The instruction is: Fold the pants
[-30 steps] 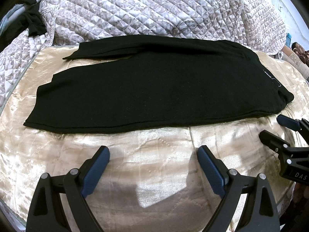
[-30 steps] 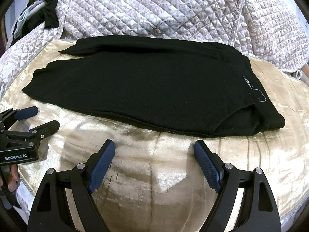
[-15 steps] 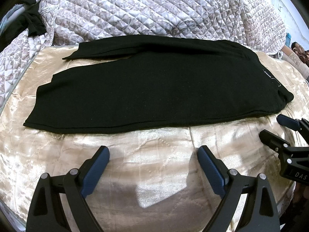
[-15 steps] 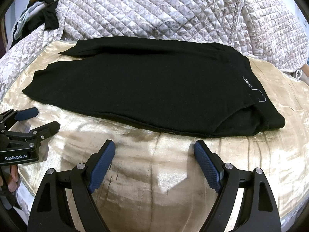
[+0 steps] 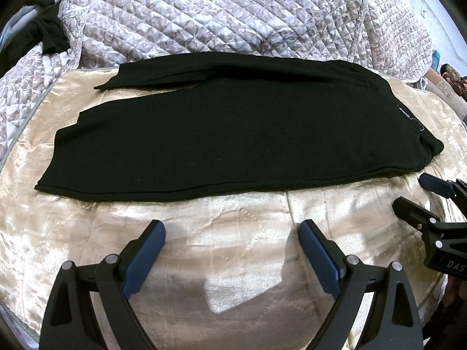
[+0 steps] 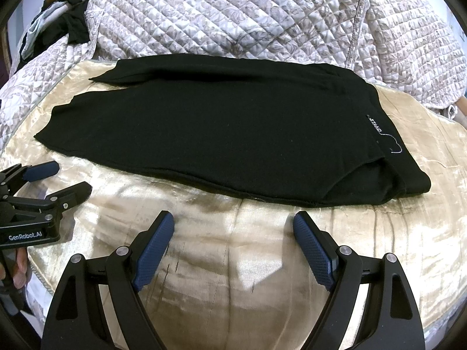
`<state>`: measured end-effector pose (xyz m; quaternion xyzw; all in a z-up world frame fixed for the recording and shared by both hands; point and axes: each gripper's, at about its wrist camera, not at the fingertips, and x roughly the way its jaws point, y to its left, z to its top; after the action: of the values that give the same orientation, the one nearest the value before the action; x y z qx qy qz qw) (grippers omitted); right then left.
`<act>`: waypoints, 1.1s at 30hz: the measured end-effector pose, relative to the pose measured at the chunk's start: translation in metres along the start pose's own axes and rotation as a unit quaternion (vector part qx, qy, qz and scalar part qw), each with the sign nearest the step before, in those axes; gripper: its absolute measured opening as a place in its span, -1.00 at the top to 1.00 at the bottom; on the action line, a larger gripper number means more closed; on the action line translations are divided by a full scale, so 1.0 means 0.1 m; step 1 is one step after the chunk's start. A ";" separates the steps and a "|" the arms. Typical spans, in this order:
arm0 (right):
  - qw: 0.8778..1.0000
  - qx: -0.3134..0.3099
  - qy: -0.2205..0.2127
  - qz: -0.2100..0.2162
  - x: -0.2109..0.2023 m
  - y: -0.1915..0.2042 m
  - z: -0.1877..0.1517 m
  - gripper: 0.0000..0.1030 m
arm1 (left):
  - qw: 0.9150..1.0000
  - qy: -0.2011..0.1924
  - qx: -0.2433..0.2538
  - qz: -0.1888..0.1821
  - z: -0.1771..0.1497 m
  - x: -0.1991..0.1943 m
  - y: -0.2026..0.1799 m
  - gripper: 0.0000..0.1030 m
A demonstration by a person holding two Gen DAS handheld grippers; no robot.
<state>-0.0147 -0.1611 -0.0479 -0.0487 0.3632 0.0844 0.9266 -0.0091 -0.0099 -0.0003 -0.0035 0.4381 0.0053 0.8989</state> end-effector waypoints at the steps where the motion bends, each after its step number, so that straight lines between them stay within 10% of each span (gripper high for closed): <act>1: 1.000 0.000 0.000 0.000 0.00 0.00 0.00 -0.63 | 1.000 0.000 0.000 0.000 0.01 0.00 0.01 -0.83; 22: 1.000 0.030 -0.006 0.008 -0.08 -0.11 0.01 -0.63 | 0.999 -0.016 -0.039 -0.032 0.16 -0.07 0.19 -0.82; 33: 0.984 0.176 -0.013 0.001 -0.14 -0.82 0.01 -0.63 | 0.979 -0.016 -0.196 -0.050 0.16 -0.01 1.04 -0.79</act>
<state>-0.0087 -0.2431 -0.0349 0.1165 0.3600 0.0211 0.9254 0.0017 0.0939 0.0102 -0.2009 0.4136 0.0463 0.8868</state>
